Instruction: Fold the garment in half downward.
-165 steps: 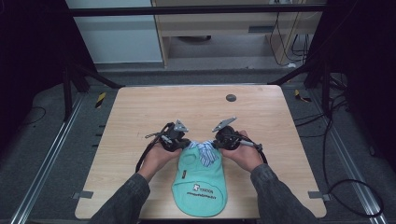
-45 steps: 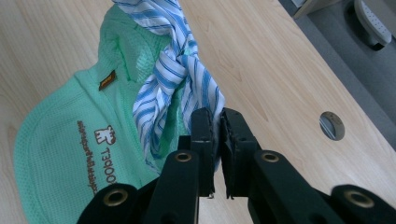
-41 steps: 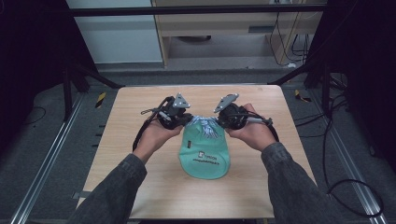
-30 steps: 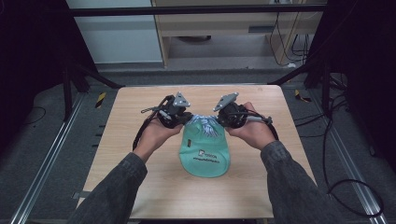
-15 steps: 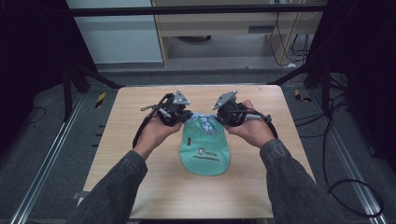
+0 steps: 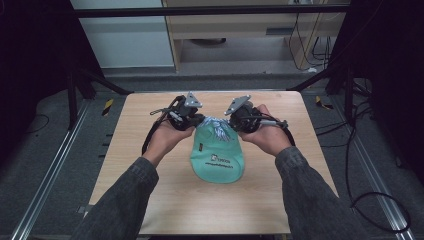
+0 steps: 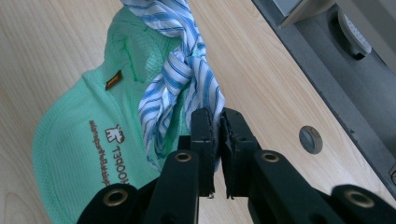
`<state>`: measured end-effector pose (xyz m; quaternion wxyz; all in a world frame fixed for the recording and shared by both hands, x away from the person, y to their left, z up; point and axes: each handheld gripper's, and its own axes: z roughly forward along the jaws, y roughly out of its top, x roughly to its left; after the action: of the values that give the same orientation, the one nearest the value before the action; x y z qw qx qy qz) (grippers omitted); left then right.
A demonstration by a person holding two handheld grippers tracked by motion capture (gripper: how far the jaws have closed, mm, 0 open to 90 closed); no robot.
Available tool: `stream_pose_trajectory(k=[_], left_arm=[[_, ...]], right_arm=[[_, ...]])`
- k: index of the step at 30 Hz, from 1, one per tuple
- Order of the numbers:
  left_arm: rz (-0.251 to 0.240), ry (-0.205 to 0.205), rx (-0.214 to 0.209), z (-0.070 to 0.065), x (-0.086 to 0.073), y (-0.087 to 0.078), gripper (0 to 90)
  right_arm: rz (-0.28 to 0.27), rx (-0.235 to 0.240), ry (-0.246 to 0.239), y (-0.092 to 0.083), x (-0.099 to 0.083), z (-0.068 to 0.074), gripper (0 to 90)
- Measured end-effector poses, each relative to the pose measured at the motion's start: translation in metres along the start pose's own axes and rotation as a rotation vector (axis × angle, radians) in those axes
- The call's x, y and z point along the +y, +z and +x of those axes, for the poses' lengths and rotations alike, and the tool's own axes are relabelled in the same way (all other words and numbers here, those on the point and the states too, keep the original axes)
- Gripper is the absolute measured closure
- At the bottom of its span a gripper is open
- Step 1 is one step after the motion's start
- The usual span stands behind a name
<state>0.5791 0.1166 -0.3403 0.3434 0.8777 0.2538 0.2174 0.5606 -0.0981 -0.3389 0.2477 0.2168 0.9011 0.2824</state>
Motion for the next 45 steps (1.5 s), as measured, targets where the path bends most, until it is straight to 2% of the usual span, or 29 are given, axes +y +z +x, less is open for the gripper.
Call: stream_pose_trajectory(k=[6, 21, 30, 45], left_arm=[[-0.002, 0.014, 0.002, -0.003, -0.002, 0.003, 86.4], [0.012, 0.054, -0.001, -0.014, -0.018, 0.003, 86.6], [-0.001, 0.05, -0.008, -0.018, -0.028, 0.001, 86.7], [0.008, 0.048, -0.028, -0.027, -0.042, 0.006, 86.7]], right_arm=[[0.009, -0.008, -0.013, 0.002, -0.002, -0.001, 84.0], [-0.002, 0.01, -0.036, 0.007, -0.015, 0.011, 84.5], [-0.012, -0.004, -0.049, 0.008, -0.02, 0.017, 84.8], [-0.01, 0.026, -0.053, 0.013, -0.031, 0.03, 84.8]])
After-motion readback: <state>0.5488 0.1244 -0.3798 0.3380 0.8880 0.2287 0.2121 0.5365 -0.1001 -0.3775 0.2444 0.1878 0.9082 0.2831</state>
